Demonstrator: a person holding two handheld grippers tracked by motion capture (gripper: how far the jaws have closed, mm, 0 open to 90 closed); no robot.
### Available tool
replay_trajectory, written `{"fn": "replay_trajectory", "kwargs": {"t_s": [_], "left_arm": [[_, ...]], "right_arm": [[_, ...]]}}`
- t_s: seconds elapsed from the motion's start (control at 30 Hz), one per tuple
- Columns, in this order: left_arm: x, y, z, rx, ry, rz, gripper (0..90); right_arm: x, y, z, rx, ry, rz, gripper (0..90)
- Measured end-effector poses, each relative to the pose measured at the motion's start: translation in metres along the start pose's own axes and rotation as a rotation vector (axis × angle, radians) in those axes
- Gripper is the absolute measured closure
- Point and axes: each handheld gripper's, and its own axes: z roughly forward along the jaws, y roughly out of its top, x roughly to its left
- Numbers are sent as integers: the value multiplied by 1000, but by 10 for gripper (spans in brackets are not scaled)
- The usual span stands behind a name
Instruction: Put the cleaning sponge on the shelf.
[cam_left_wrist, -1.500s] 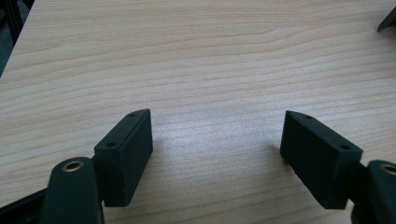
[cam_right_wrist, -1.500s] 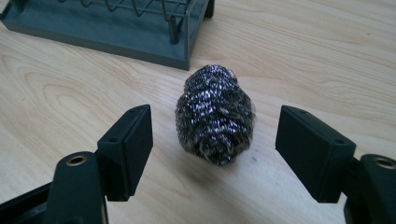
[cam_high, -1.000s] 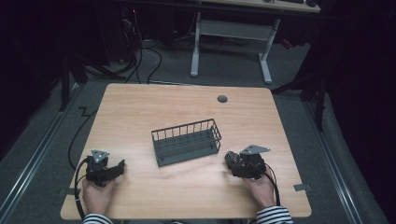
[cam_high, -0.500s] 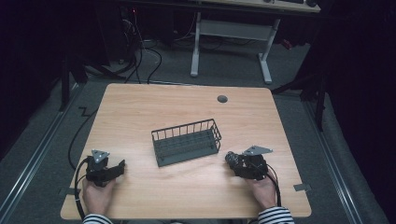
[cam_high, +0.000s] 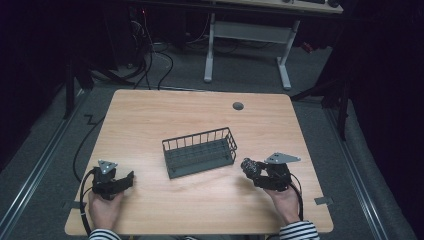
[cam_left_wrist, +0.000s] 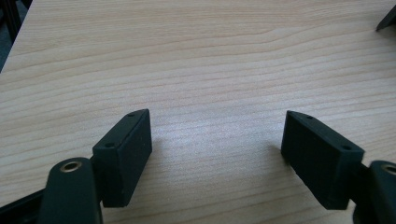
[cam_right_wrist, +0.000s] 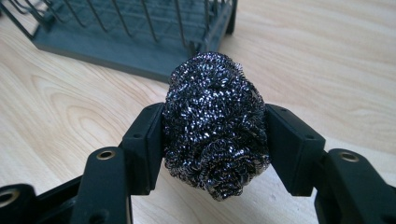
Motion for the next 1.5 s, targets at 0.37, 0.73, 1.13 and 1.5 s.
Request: {"fn": "replay_trajectory", "kwargs": {"t_s": [0.37,0.73,1.13,1.5], "left_arm": [[0,0,0,-1,1,0,248],[0,0,0,-1,1,0,248],[0,0,0,0,0,0,247],[0,0,0,-1,-1,1,248]], "right_arm": [[4,19,-16,-47,47,-5,417],[7,56,-31,-93,106,-32,417],[18,94,-14,-107,111,-80,414],[27,114,18,-67,109,-98,412]]}}
